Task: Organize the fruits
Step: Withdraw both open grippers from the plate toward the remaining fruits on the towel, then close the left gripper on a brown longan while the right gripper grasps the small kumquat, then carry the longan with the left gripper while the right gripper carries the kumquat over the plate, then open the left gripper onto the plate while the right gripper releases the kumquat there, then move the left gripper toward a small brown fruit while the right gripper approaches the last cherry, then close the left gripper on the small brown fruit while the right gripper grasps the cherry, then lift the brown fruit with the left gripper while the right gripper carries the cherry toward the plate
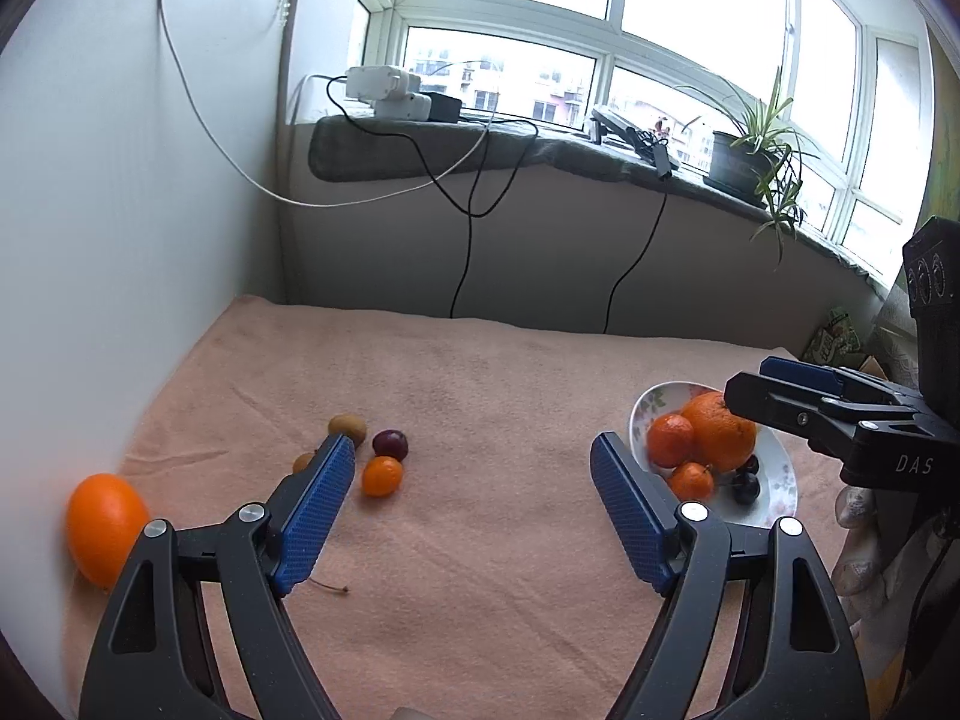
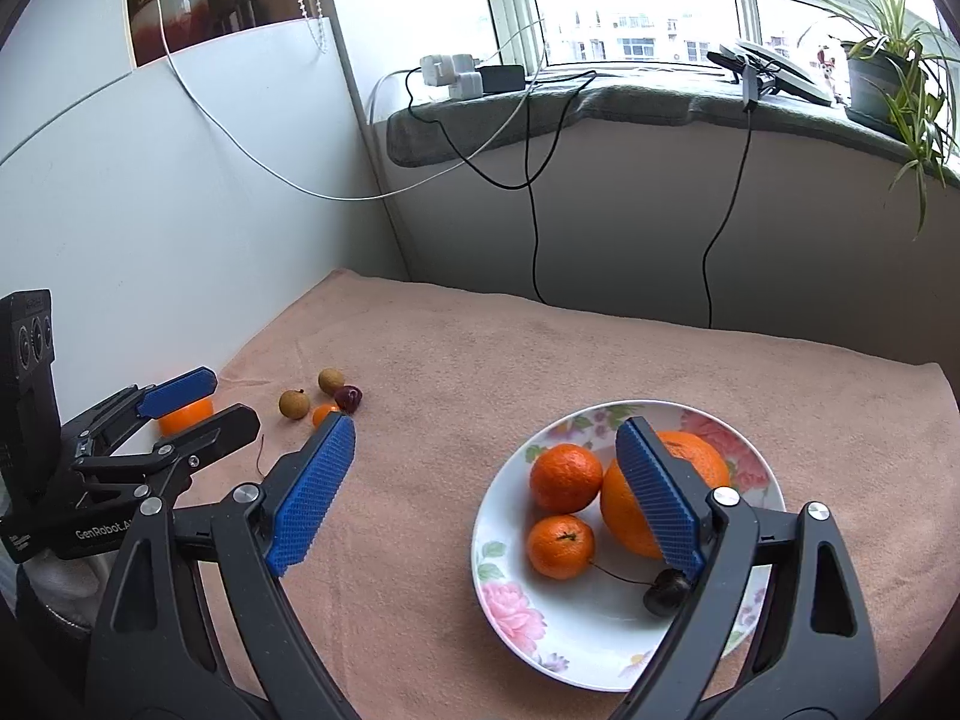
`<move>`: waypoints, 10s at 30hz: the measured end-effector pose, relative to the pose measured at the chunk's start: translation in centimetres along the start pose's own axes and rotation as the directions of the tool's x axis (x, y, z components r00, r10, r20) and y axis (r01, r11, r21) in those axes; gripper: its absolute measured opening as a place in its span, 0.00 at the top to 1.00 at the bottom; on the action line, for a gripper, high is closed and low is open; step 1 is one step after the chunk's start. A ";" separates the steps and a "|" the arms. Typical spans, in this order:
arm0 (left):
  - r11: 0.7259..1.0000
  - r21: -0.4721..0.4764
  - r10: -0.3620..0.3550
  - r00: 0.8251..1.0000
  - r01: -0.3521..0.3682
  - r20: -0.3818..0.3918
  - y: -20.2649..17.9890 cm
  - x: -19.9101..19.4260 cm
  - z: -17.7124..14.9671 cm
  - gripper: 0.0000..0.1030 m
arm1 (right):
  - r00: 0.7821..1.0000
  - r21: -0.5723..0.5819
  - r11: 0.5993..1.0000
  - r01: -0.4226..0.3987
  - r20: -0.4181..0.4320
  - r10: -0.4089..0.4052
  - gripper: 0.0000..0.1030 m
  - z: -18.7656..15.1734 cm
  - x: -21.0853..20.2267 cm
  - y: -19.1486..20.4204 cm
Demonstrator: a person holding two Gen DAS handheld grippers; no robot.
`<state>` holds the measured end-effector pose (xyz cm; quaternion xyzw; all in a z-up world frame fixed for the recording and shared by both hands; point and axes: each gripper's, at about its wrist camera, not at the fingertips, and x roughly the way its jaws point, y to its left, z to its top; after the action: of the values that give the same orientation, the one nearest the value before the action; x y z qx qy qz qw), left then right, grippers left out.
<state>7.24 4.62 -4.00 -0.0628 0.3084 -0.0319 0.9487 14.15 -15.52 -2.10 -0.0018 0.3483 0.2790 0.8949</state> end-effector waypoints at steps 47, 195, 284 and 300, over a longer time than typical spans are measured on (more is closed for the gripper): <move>0.992 -0.127 -0.026 0.975 -0.003 -0.221 9.7 8.1 -2.4 0.64 | 0.862 0.305 0.915 -0.265 -0.349 0.366 0.61 -1.0 20.7 6.3; 0.998 -0.061 -0.024 0.996 0.019 -0.081 2.8 1.3 -2.0 0.31 | 0.985 0.027 0.995 -0.095 -0.141 0.098 0.23 0.6 5.2 2.9; 0.984 -0.144 -0.128 0.978 0.104 -0.164 7.7 8.5 1.7 0.75 | 0.963 -0.074 0.990 -0.124 -0.250 0.102 0.74 -0.7 12.9 9.1; 0.978 -0.107 -0.188 0.977 0.177 -0.099 3.1 3.6 1.5 0.75 | 0.983 -0.044 0.994 -0.097 -0.159 0.089 0.74 -0.9 5.7 6.3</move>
<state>11.12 7.46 -5.29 -0.1354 0.3537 -0.1070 0.9193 13.84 -7.49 -5.18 -0.0304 0.4100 0.3282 0.8504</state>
